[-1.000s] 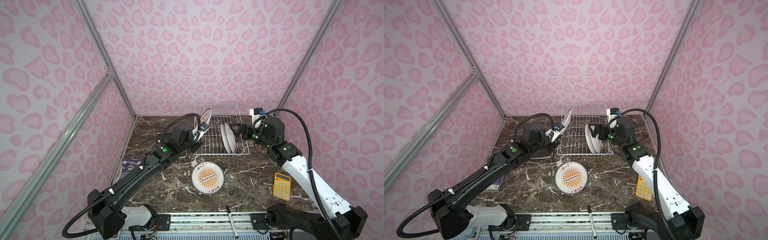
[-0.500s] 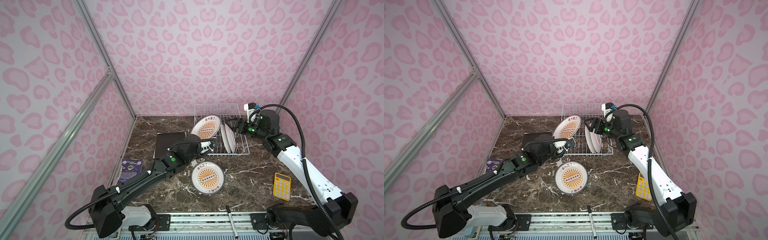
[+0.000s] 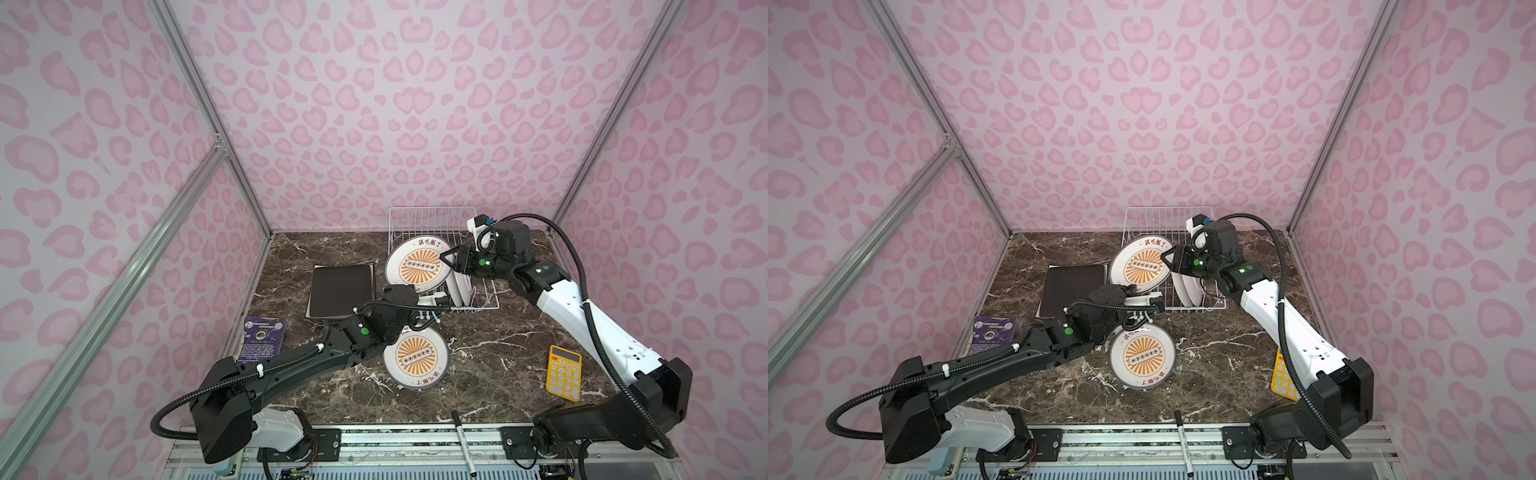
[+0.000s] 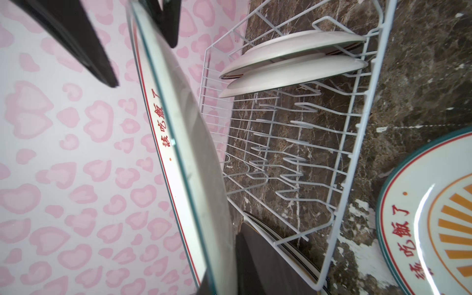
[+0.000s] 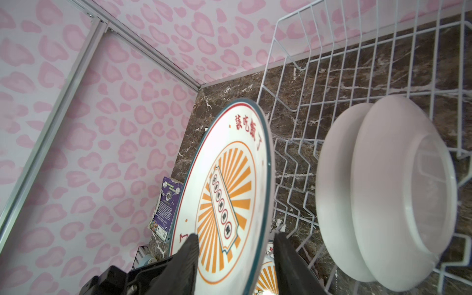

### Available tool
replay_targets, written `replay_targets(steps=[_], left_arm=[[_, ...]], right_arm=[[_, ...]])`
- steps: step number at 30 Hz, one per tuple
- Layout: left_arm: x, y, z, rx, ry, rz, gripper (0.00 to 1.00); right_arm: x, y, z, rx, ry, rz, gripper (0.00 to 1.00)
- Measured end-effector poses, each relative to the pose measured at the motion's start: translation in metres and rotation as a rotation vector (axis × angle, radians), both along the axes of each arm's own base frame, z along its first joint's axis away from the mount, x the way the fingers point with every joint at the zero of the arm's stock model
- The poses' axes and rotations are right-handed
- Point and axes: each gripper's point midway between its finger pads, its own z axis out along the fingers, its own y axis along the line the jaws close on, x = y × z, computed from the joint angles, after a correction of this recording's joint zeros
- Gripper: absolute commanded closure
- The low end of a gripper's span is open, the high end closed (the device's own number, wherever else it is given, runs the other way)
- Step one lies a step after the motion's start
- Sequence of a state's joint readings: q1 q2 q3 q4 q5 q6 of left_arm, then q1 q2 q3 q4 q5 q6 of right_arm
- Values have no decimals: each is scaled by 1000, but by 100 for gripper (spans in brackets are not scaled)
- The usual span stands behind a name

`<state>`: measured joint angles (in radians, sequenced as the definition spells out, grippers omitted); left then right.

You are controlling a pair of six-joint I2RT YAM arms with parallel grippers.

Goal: Unload the plates from the dish rack
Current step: 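Close the right gripper on the plate's rim while the left gripper holds it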

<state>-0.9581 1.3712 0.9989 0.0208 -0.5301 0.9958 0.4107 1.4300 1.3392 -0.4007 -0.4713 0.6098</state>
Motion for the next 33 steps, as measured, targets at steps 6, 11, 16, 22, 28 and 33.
replay_targets(steps=[6,11,16,22,28,33], left_arm=[[0,1,-1,33,-35,2,97],[0,1,-8,65,-42,10,96],[3,2,-10,97,-59,26,83],[5,1,-11,89,-49,37,65],[3,3,-2,34,-46,43,38],[-5,7,16,-59,-58,29,26]], right_arm=[[3,1,-10,-19,50,-7,68],[3,3,-19,-16,91,-8,80],[5,2,-22,16,140,-48,93],[4,3,-18,29,114,-35,100],[4,-7,-21,44,116,-52,100],[3,-24,-16,94,88,-104,100]])
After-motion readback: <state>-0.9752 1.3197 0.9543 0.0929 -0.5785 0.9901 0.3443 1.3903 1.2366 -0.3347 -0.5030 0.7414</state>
